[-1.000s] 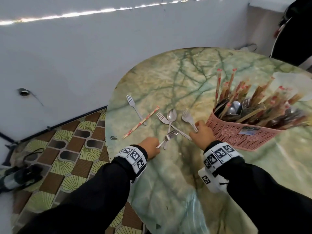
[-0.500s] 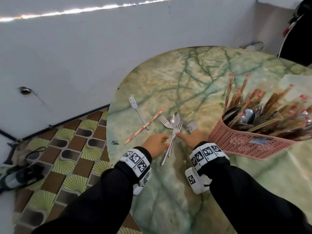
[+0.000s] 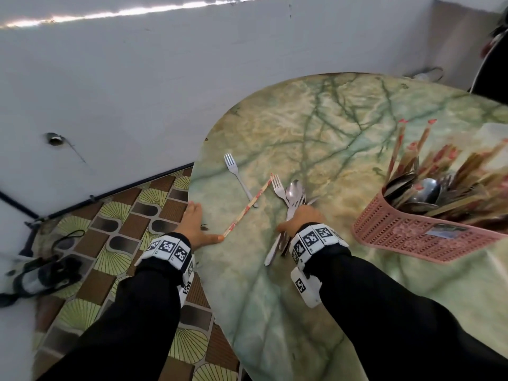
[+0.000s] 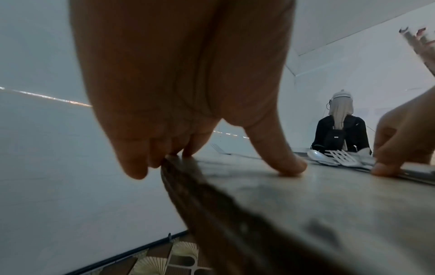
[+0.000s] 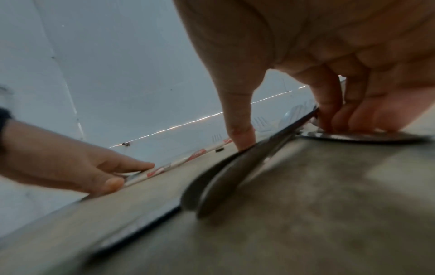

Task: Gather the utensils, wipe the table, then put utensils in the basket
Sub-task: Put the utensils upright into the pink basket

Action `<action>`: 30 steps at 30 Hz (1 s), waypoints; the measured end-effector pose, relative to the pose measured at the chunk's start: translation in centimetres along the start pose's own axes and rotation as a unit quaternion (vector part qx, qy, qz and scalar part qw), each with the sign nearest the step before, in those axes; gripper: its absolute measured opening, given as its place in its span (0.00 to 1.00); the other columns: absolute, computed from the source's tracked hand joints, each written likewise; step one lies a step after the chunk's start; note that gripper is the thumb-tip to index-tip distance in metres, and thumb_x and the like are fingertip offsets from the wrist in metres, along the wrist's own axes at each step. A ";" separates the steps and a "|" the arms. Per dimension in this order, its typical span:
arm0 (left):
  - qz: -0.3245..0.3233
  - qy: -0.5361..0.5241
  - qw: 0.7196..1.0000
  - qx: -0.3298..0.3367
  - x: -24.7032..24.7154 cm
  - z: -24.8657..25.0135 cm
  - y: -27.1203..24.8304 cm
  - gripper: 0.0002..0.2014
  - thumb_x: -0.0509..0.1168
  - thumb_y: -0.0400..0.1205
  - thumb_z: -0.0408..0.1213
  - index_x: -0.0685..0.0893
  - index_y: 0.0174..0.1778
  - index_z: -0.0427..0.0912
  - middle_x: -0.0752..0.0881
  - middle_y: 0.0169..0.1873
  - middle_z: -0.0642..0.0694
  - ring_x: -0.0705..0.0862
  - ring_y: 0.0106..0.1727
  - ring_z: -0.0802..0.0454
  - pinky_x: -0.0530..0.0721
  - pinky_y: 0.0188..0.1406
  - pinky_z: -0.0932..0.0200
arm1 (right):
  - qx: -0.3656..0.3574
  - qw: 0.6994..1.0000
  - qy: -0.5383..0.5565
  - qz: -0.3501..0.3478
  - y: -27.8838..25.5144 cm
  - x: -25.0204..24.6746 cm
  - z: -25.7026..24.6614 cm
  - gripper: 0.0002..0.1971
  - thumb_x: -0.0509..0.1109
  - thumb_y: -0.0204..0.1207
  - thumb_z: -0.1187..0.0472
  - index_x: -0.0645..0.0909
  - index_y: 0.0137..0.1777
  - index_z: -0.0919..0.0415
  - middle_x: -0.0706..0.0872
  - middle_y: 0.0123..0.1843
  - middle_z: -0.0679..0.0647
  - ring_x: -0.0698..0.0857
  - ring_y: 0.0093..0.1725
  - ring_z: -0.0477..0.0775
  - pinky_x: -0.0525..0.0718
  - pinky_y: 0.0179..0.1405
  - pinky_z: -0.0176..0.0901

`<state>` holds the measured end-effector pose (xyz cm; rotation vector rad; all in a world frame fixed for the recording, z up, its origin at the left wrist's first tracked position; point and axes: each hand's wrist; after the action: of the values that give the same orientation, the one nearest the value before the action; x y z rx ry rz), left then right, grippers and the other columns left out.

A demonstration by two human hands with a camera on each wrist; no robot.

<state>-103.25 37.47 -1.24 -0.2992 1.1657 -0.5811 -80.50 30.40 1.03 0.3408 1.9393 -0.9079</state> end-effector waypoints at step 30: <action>0.008 0.071 0.996 0.062 2.5 -1.0 0.1 0.74 0.74 0.54 0.69 0.29 0.79 0.39 0.27 0.78 0.38 0.23 0.77 0.35 0.28 0.78 0.41 | -0.054 0.975 0.216 -0.015 -1.3 -0.1 -5.4 0.18 0.65 0.78 0.57 0.75 0.61 0.70 0.83 0.51 0.64 0.82 0.48 0.61 0.76 0.44 0.44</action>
<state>-103.46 36.15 -3.62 -0.1436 1.2620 -0.6658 -84.65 33.39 3.31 0.4775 2.3878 -0.7881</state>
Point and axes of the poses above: each hand's wrist, its own y-axis towards the middle knuckle, its own x-axis out of the palm, z = x × y
